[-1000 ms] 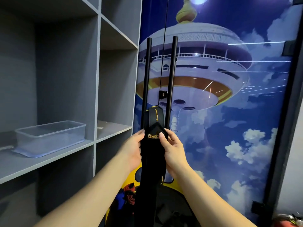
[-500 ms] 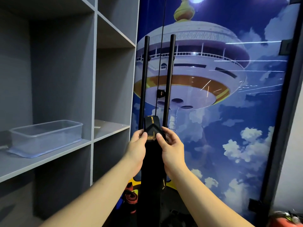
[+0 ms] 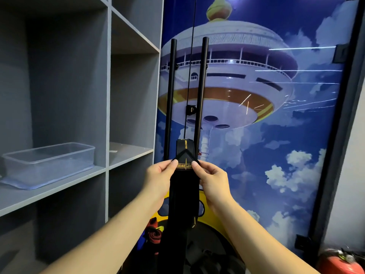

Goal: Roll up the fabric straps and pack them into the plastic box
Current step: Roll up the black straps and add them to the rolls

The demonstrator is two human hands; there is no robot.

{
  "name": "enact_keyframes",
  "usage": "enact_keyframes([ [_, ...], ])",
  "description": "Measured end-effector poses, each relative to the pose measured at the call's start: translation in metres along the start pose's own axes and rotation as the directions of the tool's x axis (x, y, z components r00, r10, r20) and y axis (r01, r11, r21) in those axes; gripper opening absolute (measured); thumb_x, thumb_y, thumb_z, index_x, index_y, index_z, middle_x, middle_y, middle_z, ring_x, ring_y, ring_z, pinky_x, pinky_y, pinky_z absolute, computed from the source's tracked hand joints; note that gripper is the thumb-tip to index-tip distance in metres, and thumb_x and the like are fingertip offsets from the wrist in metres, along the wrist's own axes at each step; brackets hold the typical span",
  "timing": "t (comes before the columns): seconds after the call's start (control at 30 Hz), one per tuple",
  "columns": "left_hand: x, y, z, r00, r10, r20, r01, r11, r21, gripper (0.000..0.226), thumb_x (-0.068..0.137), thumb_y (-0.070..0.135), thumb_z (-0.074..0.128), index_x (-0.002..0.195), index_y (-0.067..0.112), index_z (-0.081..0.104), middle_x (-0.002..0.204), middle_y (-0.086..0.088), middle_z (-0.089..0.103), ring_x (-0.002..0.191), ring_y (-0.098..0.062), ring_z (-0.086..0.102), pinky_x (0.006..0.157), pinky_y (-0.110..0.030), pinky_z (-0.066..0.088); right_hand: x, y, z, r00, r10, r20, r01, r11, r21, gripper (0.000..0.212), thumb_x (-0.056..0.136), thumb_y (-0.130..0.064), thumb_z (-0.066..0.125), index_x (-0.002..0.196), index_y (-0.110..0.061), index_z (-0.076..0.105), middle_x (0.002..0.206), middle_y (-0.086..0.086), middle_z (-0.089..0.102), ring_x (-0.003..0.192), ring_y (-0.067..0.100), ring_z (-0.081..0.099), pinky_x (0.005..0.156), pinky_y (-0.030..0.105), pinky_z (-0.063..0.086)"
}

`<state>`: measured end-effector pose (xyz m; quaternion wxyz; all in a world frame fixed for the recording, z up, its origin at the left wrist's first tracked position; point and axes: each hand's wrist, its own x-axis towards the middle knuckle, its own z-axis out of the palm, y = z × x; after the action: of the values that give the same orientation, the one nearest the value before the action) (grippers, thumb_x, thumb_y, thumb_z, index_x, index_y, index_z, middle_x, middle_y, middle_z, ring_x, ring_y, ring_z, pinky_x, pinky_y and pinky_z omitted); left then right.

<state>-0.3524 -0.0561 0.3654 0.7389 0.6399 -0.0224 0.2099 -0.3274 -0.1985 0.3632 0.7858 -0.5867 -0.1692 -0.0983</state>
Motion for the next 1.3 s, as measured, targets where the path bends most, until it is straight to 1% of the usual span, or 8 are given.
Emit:
enact_keyframes([
  [0.43,-0.001,-0.001,-0.002,0.994,-0.028,0.101,0.033,0.998,-0.049,0.02,0.095,0.007,0.063,0.114,0.009,0.072,0.102,-0.007,0.078,0.099,-0.02,0.074,0.095,-0.041,0.057,0.011,0.008,-0.001,0.984,-0.07,-0.164,0.046,0.989,-0.142,0.023,0.082,-0.032,0.082,0.098,-0.02,0.071,0.087,-0.001,0.076,0.087,0.017,0.074,0.085,0.036,0.06],
  [0.5,-0.002,-0.002,0.004,1.0,-0.024,0.012,0.025,0.997,-0.069,0.023,0.093,0.006,0.067,0.115,0.01,0.072,0.101,-0.005,0.078,0.098,-0.019,0.074,0.096,-0.042,0.056,0.014,0.012,-0.002,0.926,-0.312,-0.214,0.185,0.866,-0.464,0.021,0.082,-0.039,0.081,0.094,-0.026,0.069,0.092,-0.01,0.068,0.093,0.013,0.065,0.086,0.033,0.054],
  [0.6,-0.003,-0.001,0.012,1.0,0.007,-0.024,-0.01,0.993,-0.12,0.023,0.09,0.007,0.071,0.112,0.013,0.074,0.099,-0.003,0.079,0.097,-0.017,0.074,0.093,-0.036,0.058,0.008,0.014,0.0,0.801,-0.597,-0.042,0.388,0.572,-0.723,0.016,0.092,-0.035,0.071,0.103,-0.026,0.077,0.097,-0.013,0.057,0.1,0.007,0.048,0.089,0.027,0.043],
  [0.67,-0.005,0.0,0.014,0.998,0.06,0.002,-0.06,0.993,-0.097,0.022,0.091,0.009,0.071,0.111,0.015,0.076,0.099,0.0,0.079,0.099,-0.015,0.074,0.091,-0.032,0.057,0.0,0.013,0.004,0.846,-0.532,0.013,0.39,0.602,-0.697,0.028,0.096,-0.04,0.063,0.118,-0.025,0.074,0.105,-0.013,0.06,0.104,0.003,0.05,0.089,0.015,0.041],
  [0.77,-0.002,-0.004,0.012,0.987,0.109,0.114,-0.109,0.994,-0.001,0.03,0.097,0.002,0.058,0.113,0.02,0.076,0.109,0.001,0.077,0.108,-0.014,0.071,0.098,-0.033,0.053,-0.002,0.008,0.006,0.959,-0.281,0.028,0.256,0.827,-0.5,0.035,0.094,-0.053,0.06,0.119,-0.032,0.07,0.11,-0.016,0.063,0.101,-0.002,0.06,0.079,0.008,0.044],
  [0.9,0.003,-0.004,0.008,0.977,0.124,0.172,-0.134,0.99,0.049,0.055,0.095,-0.015,0.04,0.107,0.026,0.075,0.113,0.003,0.076,0.113,-0.011,0.068,0.102,-0.026,0.049,0.007,0.009,0.0,0.963,-0.268,0.002,0.236,0.843,-0.484,0.021,0.09,-0.041,0.07,0.107,-0.03,0.075,0.092,-0.009,0.076,0.088,0.007,0.07,0.081,0.033,0.058],
  [1.1,0.012,0.008,-0.005,0.989,0.136,-0.053,-0.133,0.99,0.056,0.021,0.091,0.007,0.07,0.109,0.018,0.073,0.105,0.005,0.074,0.097,-0.004,0.067,0.091,-0.022,0.051,0.012,0.004,-0.003,0.99,-0.141,-0.016,0.134,0.965,-0.227,0.013,0.095,-0.025,0.069,0.103,-0.019,0.076,0.096,0.0,0.077,0.094,0.018,0.073,0.084,0.033,0.059],
  [1.3,0.017,-0.001,-0.01,0.995,-0.033,0.097,0.027,0.998,0.064,0.019,0.094,0.018,0.068,0.111,0.018,0.075,0.103,-0.005,0.078,0.106,-0.027,0.07,0.092,-0.043,0.053,0.011,0.006,-0.003,0.999,0.04,-0.026,-0.039,0.999,0.009,0.024,0.087,-0.019,0.077,0.108,-0.008,0.073,0.098,0.01,0.077,0.091,0.024,0.075,0.074,0.031,0.06],
])
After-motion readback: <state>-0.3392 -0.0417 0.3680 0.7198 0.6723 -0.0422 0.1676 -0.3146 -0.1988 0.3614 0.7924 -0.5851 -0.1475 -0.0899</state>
